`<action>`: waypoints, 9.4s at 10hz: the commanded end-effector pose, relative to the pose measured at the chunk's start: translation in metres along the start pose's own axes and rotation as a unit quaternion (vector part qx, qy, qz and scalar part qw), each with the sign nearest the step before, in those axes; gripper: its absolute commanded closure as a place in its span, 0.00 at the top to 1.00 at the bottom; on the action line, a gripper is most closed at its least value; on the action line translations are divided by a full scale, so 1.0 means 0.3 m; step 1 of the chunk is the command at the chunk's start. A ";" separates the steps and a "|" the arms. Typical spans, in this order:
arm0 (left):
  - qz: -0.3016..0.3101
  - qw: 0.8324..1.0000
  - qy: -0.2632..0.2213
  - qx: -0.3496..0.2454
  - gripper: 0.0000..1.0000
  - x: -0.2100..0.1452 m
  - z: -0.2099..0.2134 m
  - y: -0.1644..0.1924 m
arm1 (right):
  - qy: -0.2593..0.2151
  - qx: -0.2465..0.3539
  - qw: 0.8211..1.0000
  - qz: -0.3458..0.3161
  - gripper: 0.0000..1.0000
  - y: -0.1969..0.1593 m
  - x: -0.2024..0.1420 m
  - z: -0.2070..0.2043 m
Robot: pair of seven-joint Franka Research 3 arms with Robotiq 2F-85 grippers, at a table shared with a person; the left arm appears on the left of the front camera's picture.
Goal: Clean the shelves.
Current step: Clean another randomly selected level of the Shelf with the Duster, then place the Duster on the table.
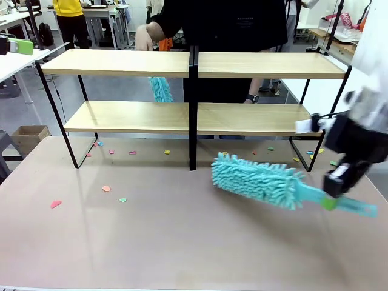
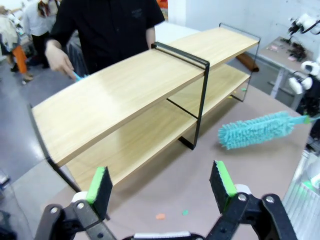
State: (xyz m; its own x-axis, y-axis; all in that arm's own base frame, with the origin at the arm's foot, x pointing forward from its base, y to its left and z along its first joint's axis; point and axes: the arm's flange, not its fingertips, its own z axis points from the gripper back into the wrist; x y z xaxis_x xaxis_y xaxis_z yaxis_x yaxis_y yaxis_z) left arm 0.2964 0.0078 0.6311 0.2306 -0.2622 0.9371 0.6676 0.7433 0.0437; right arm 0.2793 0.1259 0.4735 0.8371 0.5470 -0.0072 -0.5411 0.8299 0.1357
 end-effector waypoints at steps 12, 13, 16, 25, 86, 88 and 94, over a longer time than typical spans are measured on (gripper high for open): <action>0.002 1.000 -0.003 -0.003 1.00 -0.002 -0.006 0.004 | -0.062 0.049 0.995 -0.057 0.12 -0.098 0.171 -0.151; 0.002 1.000 -0.003 -0.003 1.00 -0.002 -0.006 0.004 | -0.057 0.048 0.995 -0.059 0.12 -0.098 0.170 -0.155; 0.002 1.000 -0.003 -0.003 1.00 -0.002 -0.006 0.004 | -0.049 0.069 0.995 -0.047 0.12 -0.112 0.104 -0.134; 0.002 1.000 -0.003 -0.003 1.00 -0.002 -0.006 0.004 | 0.040 0.082 0.995 0.037 0.12 -0.167 -0.356 0.006; 0.002 1.000 -0.003 -0.003 1.00 -0.002 -0.006 0.004 | -0.277 0.302 0.906 0.108 0.12 -0.573 -0.908 0.201; 0.002 1.000 -0.003 -0.003 1.00 -0.002 -0.006 0.004 | -0.277 0.302 0.906 0.108 0.12 -0.573 -0.908 0.201; 0.002 1.000 -0.003 -0.003 1.00 -0.002 -0.006 0.004 | -0.277 0.302 0.906 0.108 0.12 -0.573 -0.908 0.201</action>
State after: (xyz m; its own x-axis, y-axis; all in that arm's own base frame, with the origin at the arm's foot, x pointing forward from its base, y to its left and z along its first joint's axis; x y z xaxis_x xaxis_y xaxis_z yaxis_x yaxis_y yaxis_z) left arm 0.2963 0.0079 0.6314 0.2302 -0.2621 0.9372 0.6672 0.7436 0.0441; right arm 0.1515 -0.1731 0.5145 0.7382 0.4034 0.5407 -0.6745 0.4239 0.6045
